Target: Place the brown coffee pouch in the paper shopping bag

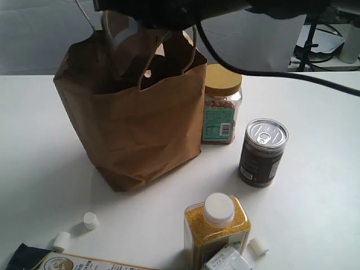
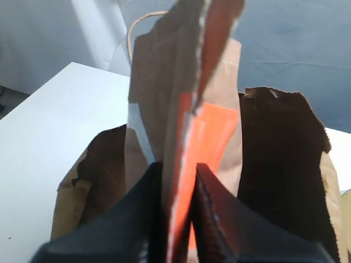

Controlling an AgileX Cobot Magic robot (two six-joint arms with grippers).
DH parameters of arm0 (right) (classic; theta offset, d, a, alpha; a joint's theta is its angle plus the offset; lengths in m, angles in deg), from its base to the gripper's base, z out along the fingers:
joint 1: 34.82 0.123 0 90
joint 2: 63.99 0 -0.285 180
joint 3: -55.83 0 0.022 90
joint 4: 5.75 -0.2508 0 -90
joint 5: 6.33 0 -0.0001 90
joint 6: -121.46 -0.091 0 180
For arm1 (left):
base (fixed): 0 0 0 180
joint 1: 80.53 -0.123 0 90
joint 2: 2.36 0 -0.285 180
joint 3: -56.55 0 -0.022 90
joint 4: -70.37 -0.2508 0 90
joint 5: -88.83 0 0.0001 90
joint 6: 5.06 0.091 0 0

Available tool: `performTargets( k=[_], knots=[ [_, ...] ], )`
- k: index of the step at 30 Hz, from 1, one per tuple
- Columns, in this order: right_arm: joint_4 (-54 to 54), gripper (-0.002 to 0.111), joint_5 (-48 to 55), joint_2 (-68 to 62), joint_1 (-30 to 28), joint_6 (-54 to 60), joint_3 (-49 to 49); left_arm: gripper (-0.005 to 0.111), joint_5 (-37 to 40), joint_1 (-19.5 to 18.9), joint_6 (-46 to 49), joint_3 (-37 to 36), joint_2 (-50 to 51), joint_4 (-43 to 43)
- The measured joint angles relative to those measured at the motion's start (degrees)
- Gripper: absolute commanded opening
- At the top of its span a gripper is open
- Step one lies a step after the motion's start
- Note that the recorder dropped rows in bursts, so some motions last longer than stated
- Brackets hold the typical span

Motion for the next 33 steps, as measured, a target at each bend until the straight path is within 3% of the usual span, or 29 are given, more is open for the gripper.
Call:
performTargets(
  k=[3, 6, 10, 12, 15, 20, 25, 29, 33],
  knots=[
    [0.5, 0.054, 0.6, 0.1, -0.2, 0.0, -0.1, 0.0, 0.0, 0.0, 0.0, 0.0, 0.0, 0.0],
    [0.5, 0.057, 0.8, 0.5, -0.2, 0.0, -0.1, 0.0, 0.0, 0.0, 0.0, 0.0, 0.0, 0.0],
    [0.6, 0.043, 0.9, 1.3, -0.2, 0.0, -0.1, 0.0, 0.0, 0.0, 0.0, 0.0, 0.0, 0.0],
    [1.0, 0.02, 0.9, 3.1, -0.2, 0.0, -0.1, 0.0, 0.0, 0.0, 0.0, 0.0, 0.0, 0.0],
    [1.0, 0.0, 0.9, 6.1, 0.0, 1.2, -0.1, 0.0, 0.0, 0.0, 0.0, 0.0, 0.0, 0.0],
    [0.5, 0.0, 1.6, 12.4, 0.0, 9.2, -0.1, 0.0, 0.0, 0.0, 0.0, 0.0, 0.0, 0.0],
    [-3.8, 0.0, 1.7, 23.2, -2.3, 24.0, 1.7, 0.0, 0.0, 0.0, 0.0, 0.0, 0.0, 0.0],
    [-8.2, 0.0, -0.8, 35.1, -7.3, 28.7, 15.2, 0.0, 0.0, 0.0, 0.0, 0.0, 0.0, 0.0],
    [-15.3, 0.0, -5.4, 49.5, -17.5, 33.2, 38.0, 0.0, 0.0, 0.0, 0.0, 0.0, 0.0, 0.0]
  ],
)
